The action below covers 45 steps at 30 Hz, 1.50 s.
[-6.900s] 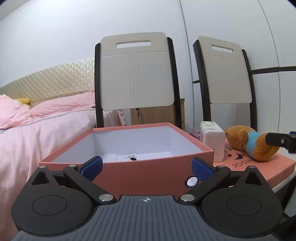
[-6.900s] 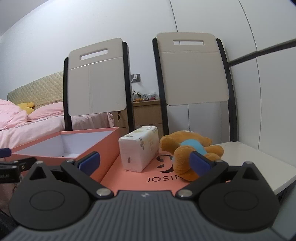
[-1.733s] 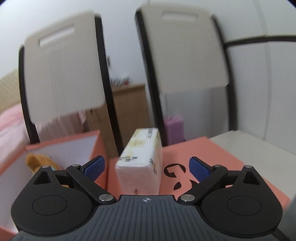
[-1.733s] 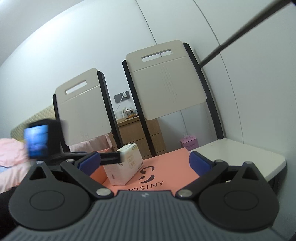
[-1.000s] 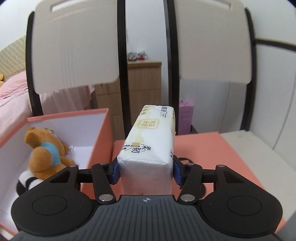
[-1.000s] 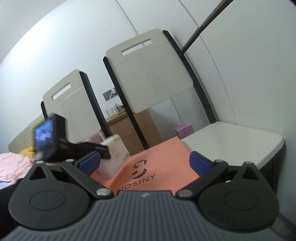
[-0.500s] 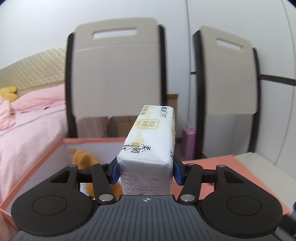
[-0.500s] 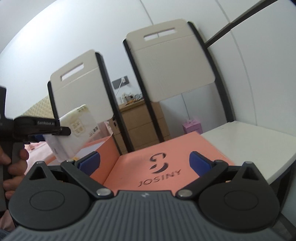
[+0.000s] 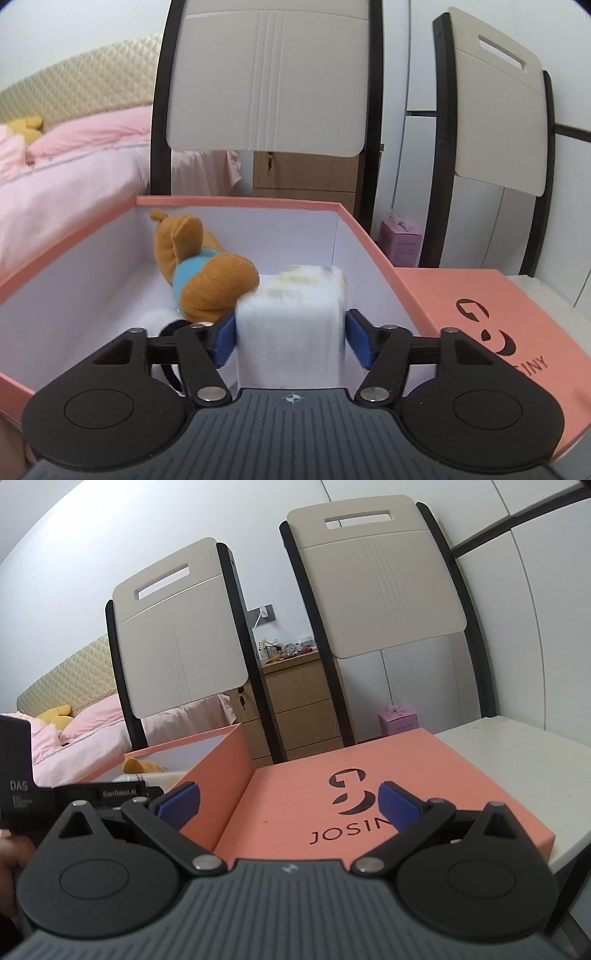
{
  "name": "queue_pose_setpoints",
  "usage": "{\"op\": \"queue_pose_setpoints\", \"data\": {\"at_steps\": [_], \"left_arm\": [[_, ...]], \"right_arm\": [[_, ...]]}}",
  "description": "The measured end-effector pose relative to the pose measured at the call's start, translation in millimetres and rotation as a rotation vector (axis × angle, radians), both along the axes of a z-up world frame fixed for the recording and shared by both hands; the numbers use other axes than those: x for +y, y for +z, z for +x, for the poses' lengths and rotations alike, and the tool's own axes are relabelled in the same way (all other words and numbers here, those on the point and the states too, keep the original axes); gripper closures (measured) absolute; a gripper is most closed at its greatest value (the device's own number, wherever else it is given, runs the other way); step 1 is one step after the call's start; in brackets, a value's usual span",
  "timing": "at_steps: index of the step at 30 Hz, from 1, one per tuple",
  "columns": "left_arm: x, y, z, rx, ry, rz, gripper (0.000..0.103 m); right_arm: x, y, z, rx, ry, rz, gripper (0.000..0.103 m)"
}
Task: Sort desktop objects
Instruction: 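Lower the tissue pack into the pink box and open the left gripper, then move the left tool toward the pink JOSINY lid beside the box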
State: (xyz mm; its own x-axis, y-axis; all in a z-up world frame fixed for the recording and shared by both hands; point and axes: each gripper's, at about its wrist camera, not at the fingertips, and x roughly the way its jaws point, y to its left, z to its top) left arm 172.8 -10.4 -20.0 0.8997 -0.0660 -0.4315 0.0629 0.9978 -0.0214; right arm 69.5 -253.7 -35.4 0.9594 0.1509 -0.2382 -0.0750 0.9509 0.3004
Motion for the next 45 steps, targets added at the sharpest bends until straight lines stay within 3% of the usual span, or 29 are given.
{"op": "queue_pose_setpoints", "data": {"at_steps": [2,11,19,28,32,39,45], "left_arm": [[4,1,-11,-0.040,0.000,0.012,0.015],[15,9,-69,-0.171,0.002,-0.003,0.008],[35,-10,-118,-0.191,0.011,0.024,0.000],[56,7,-130,-0.163,-0.013,-0.094,0.000],[58,10,-132,-0.186,0.014,-0.096,0.000],[51,7,-137,-0.271,0.079,-0.022,0.000],[47,3,-144,-0.352,0.116,-0.028,0.000]], "right_arm": [[2,0,0,-0.002,0.003,-0.004,0.000],[8,2,-14,-0.055,0.009,-0.026,0.000],[9,5,-23,-0.139,0.055,-0.033,0.000],[11,5,-16,-0.187,0.037,-0.049,0.000],[4,9,-13,-0.233,-0.024,-0.051,0.000],[8,10,-17,-0.289,-0.048,-0.136,0.000],[7,8,-20,-0.272,-0.047,-0.143,0.000]]}}
